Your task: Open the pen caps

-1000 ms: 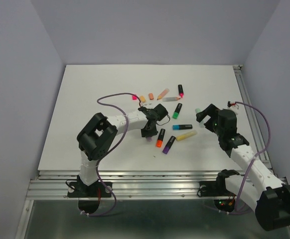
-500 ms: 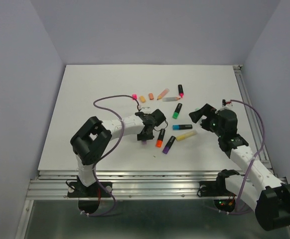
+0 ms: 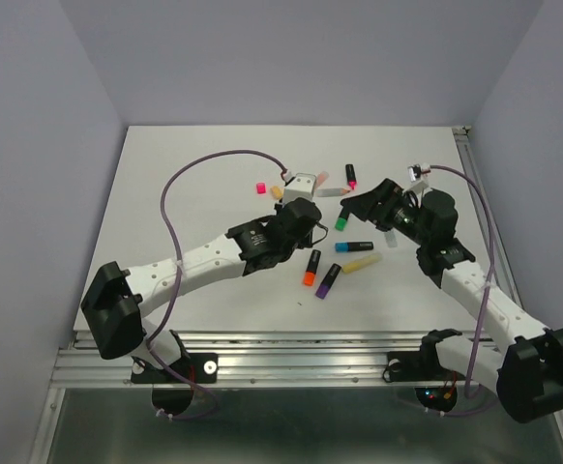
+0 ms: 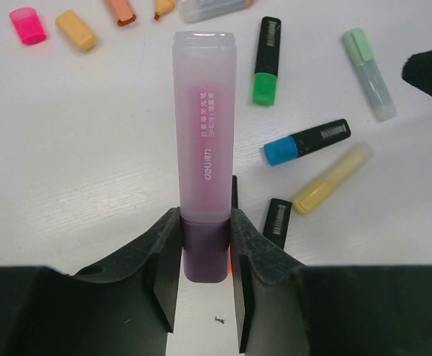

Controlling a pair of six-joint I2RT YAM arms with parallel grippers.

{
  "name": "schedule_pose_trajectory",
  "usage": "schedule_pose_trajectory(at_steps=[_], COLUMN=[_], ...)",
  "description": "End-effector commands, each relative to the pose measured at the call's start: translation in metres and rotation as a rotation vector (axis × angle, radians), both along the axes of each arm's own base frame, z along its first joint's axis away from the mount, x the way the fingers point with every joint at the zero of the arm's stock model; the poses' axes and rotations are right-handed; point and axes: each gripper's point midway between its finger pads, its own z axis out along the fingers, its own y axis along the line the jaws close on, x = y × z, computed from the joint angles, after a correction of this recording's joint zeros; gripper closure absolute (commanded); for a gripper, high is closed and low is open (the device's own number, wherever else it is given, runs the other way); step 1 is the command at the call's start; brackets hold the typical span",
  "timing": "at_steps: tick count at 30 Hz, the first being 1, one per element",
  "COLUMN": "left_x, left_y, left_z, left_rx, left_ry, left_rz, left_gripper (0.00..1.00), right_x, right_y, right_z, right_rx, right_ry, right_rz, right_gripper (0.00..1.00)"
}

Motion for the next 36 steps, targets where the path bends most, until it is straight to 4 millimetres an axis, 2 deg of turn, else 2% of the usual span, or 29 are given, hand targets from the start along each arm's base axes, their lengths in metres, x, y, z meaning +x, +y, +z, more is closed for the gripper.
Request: schedule_pose_trajectory(at_steps=[1, 3, 7, 14, 17, 18, 20, 22, 23, 24, 26, 29, 31, 34, 35, 36], left_x=[-0.003, -0.007, -0.017, -0.029, -0.028, -0.028, -0.026, -0.021, -0.020, -0.018, -0.017, -0.018, -0.023, -0.041, -0.054, -0.062], left_y=[-0.026, -0.032, -0.041, -0.049, -0.051, -0.051, -0.052, -0.051, -0.051, -0.050, -0.049, -0.050, -0.052, -0.050, -0.043, -0.040], left_z=[0.018, 0.021, 0.030, 0.034, 0.034, 0.035, 0.038, 0.040, 0.042, 0.045, 0.048, 0.045, 0.038, 0.009, -0.015, -0.027], left_rx=[-0.031, -0.043, -0.073, -0.110, -0.113, -0.110, -0.117, -0.115, -0.113, -0.113, -0.115, -0.112, -0.119, -0.117, -0.086, -0.081], left_ry=[-0.072, -0.067, -0.076, -0.069, -0.069, -0.072, -0.074, -0.082, -0.088, -0.096, -0.102, -0.092, -0.064, 0.022, 0.066, 0.094], left_rz=[-0.129, -0.157, -0.205, -0.251, -0.246, -0.241, -0.229, -0.201, -0.195, -0.181, -0.175, -0.180, -0.198, -0.232, -0.243, -0.245], left_gripper=[1.00, 1.00, 1.00, 1.00, 1.00, 1.00, 1.00, 1.00, 1.00, 1.00, 1.00, 1.00, 1.00, 1.00, 1.00, 1.00], right_x=[-0.003, -0.004, 0.000, 0.009, 0.008, 0.008, 0.008, 0.009, 0.010, 0.011, 0.013, 0.019, 0.029, 0.051, 0.057, 0.065], right_y=[0.036, 0.050, 0.064, 0.079, 0.088, 0.090, 0.095, 0.096, 0.096, 0.097, 0.094, 0.087, 0.076, 0.053, 0.046, 0.037], right_z=[0.068, 0.063, 0.063, 0.056, 0.052, 0.051, 0.045, 0.039, 0.035, 0.032, 0.030, 0.029, 0.032, 0.047, 0.037, 0.036], right_rx=[0.063, 0.053, 0.028, 0.036, 0.037, 0.035, 0.020, -0.005, -0.019, -0.047, -0.077, -0.124, -0.162, -0.223, -0.275, -0.296], right_ry=[-0.173, -0.158, -0.165, -0.138, -0.128, -0.127, -0.103, -0.080, -0.072, -0.078, -0.072, -0.081, -0.089, -0.121, -0.090, -0.080], right_rz=[0.094, 0.104, 0.082, 0.085, 0.106, 0.105, 0.109, 0.094, 0.083, 0.062, 0.032, -0.018, -0.095, -0.251, -0.288, -0.326], right_gripper=[0.00, 0.00, 0.00, 0.01, 0.10, 0.24, 0.35, 0.50, 0.58, 0.76, 0.99, 0.99, 0.99, 0.99, 0.99, 0.99])
